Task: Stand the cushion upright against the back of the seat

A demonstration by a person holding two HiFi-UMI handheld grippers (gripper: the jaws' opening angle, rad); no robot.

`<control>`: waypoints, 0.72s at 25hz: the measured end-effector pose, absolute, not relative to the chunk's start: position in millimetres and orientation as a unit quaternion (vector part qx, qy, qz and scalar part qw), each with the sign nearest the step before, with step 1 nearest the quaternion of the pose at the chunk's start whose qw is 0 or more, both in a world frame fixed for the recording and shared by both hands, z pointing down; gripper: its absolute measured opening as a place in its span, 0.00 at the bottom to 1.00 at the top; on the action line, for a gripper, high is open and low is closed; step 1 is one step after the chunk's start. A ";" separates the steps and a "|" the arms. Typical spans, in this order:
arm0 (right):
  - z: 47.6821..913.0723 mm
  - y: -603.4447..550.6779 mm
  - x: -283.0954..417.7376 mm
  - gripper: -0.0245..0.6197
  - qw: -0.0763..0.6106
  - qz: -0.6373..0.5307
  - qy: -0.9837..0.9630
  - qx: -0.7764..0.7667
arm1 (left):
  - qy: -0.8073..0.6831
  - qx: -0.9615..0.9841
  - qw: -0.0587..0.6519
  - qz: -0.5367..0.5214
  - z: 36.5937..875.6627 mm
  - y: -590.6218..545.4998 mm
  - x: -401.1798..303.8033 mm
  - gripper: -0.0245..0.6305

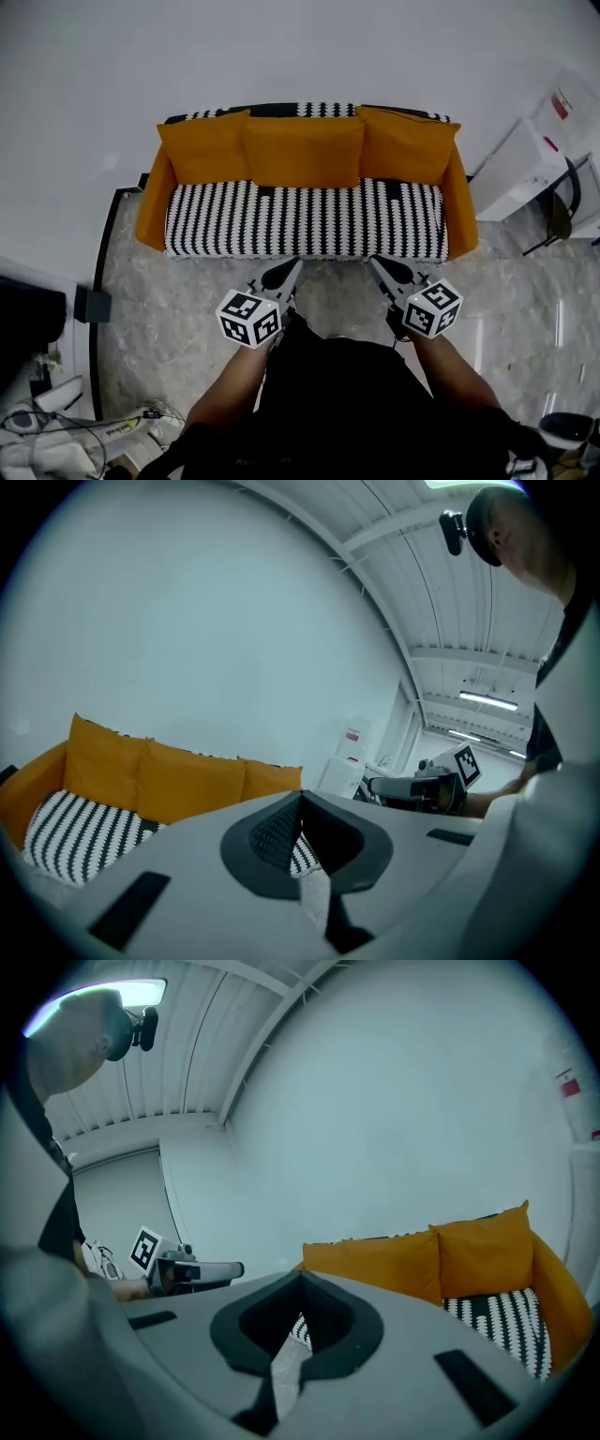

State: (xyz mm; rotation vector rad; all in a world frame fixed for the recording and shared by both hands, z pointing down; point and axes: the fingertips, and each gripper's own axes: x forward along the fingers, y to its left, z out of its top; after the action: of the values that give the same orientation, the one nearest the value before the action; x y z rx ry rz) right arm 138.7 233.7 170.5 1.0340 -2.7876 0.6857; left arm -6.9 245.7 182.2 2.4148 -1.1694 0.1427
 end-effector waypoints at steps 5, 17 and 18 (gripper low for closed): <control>182.9 259.1 166.5 0.09 0.047 0.243 -0.904 0.348 | -0.433 0.867 0.236 0.068 188.0 279.9 2.0 0.06; 163.6 274.7 134.7 0.09 0.036 0.219 -0.907 0.357 | -0.397 0.892 0.194 0.091 157.7 272.2 -7.5 0.06; 162.9 273.5 129.2 0.09 0.034 0.219 -0.905 0.364 | -0.393 0.895 0.192 0.094 156.3 272.8 -12.5 0.06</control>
State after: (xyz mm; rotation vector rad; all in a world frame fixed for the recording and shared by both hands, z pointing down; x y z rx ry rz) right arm 129.2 273.5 162.9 1.1194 -2.7826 0.6749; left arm -12.5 272.8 156.3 2.5119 -1.1027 0.2630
